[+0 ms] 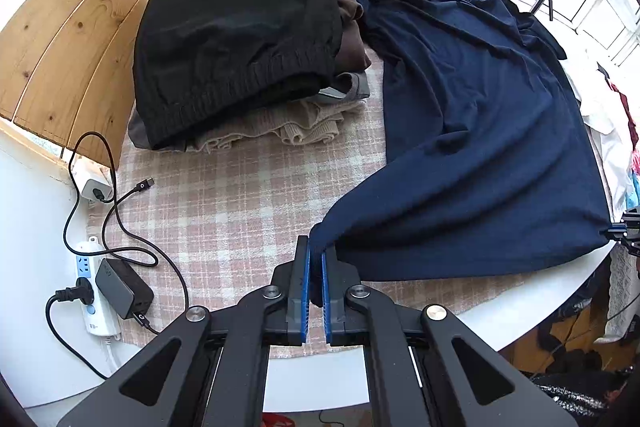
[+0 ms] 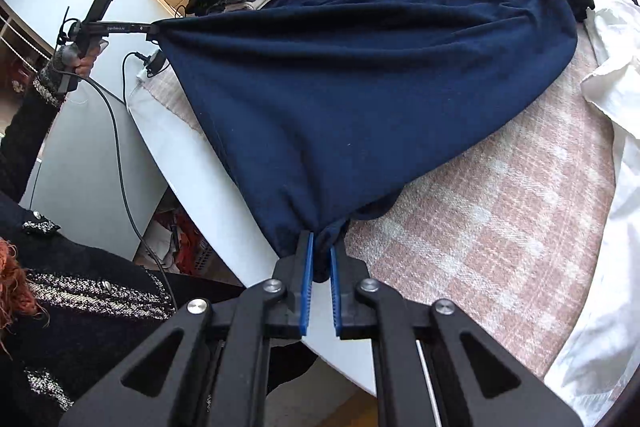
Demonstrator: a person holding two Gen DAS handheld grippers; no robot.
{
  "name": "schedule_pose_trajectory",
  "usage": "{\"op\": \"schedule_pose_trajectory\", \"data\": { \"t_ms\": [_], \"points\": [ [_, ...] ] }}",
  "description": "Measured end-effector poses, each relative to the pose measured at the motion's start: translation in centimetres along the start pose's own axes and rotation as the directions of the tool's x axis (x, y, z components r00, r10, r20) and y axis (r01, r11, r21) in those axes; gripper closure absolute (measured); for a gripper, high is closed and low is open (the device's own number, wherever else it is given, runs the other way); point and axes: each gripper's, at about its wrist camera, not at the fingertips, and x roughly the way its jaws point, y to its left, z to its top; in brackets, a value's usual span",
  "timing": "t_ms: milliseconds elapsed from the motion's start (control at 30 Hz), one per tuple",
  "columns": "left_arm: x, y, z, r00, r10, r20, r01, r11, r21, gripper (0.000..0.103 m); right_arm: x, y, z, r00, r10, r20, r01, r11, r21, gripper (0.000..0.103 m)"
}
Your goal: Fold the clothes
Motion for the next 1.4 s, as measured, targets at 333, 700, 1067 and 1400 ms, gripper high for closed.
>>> {"op": "schedule_pose_trajectory", "data": {
  "t_ms": [333, 700, 1067, 1400],
  "points": [
    [2.7, -7.0, -5.9, 0.984, -0.143, -0.109, 0.152, 0.984, 0.089, 0.099, -12.8, -4.8, -7.1, 0.95, -0.262, 0.168, 0.152, 0.863, 0.482, 0.09],
    [6.9, -3.4, -6.8, 0.974, -0.111, -0.196, 0.104, 0.993, -0.046, 0.099, -5.2, -6.1, -7.1, 0.969, -0.243, 0.038, 0.227, 0.941, 0.251, 0.076],
    [5.7, -5.0, -5.9, 0.978, -0.075, -0.193, 0.075, 0.997, -0.006, 0.099, -2.2, -6.4, -6.9, 0.983, -0.181, -0.014, 0.181, 0.972, 0.152, 0.098],
    [1.8, -6.8, -7.7, 0.977, -0.159, -0.139, 0.162, 0.987, 0.008, 0.099, -12.5, -6.5, -11.1, 0.955, -0.156, 0.253, 0.029, 0.897, 0.441, 0.101]
  ]
}}
